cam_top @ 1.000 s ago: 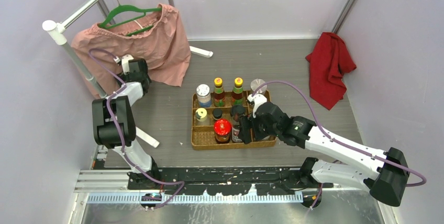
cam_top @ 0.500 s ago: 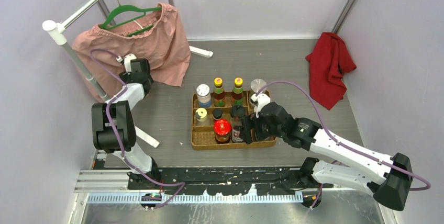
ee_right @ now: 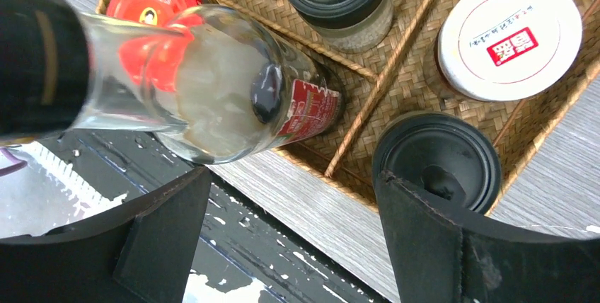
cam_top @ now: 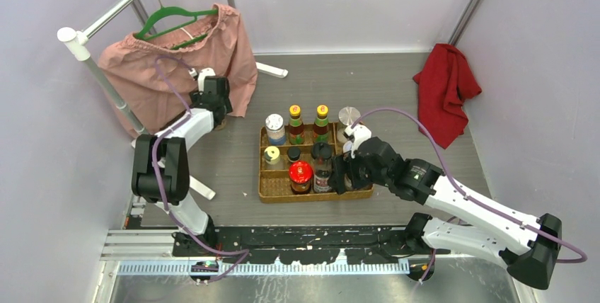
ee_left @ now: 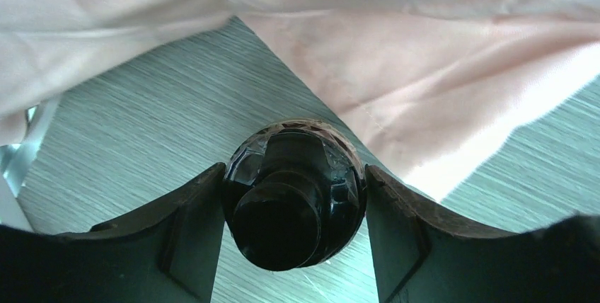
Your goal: Organize the condiment bottles
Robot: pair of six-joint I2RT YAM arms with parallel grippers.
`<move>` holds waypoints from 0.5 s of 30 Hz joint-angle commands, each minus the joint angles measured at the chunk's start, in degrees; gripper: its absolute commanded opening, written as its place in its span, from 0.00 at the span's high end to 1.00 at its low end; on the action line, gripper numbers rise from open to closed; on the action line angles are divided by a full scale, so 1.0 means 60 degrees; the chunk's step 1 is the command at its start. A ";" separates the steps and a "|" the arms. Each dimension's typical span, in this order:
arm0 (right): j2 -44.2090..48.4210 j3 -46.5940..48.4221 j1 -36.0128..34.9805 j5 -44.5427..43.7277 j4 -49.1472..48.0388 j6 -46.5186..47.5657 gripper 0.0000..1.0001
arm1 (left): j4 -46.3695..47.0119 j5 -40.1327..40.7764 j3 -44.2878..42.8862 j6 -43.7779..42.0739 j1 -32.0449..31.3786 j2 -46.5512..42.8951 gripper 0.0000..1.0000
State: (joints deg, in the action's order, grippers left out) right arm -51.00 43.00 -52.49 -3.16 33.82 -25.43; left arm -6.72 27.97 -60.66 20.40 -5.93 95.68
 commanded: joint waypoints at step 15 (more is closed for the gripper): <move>-0.0218 0.1627 0.0002 -0.0429 0.0676 0.0339 0.08 | -0.2632 -0.0421 0.1738 0.1319 -0.2205 -0.1817 0.43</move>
State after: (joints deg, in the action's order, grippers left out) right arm -52.05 50.09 -52.49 -4.78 36.99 -24.10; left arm -13.15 27.42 -53.60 25.41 -17.45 86.83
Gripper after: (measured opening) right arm 0.921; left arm 0.655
